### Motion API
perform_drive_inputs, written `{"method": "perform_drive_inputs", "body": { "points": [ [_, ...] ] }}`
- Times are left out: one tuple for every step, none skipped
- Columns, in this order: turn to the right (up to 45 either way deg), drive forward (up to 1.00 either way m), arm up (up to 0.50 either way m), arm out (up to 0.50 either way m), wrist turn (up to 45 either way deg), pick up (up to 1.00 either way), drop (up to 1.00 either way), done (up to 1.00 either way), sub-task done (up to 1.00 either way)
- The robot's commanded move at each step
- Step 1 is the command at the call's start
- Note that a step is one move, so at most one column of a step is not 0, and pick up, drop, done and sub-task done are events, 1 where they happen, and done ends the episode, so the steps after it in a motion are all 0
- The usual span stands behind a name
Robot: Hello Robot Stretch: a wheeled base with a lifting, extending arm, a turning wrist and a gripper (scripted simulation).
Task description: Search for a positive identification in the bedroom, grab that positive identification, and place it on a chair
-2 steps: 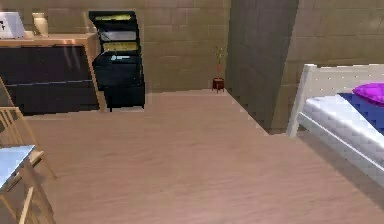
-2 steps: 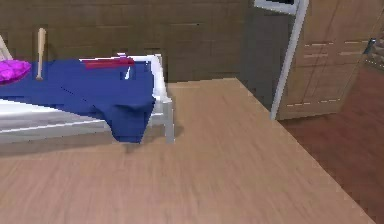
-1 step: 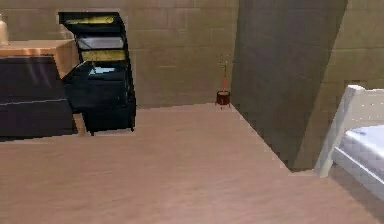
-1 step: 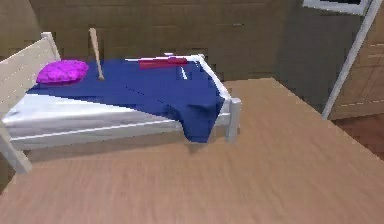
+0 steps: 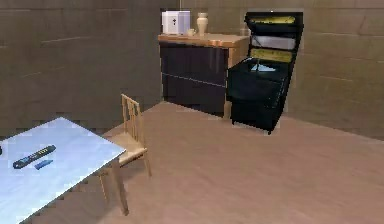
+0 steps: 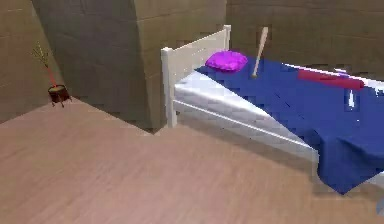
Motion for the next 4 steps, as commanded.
{"method": "perform_drive_inputs", "body": {
  "points": [
    [-45.0, 0.00, 0.00, 0.00, 0.0, 0.00, 0.00, 0.00, 0.00],
    [-45.0, 0.00, 0.00, 0.00, 0.0, 0.00, 0.00, 0.00, 0.00],
    [-39.0, 0.00, 0.00, 0.00, 0.0, 0.00, 0.00, 0.00, 0.00],
    [-3.0, 0.00, 0.00, 0.00, 0.0, 0.00, 0.00, 0.00, 0.00]
  ]
}}
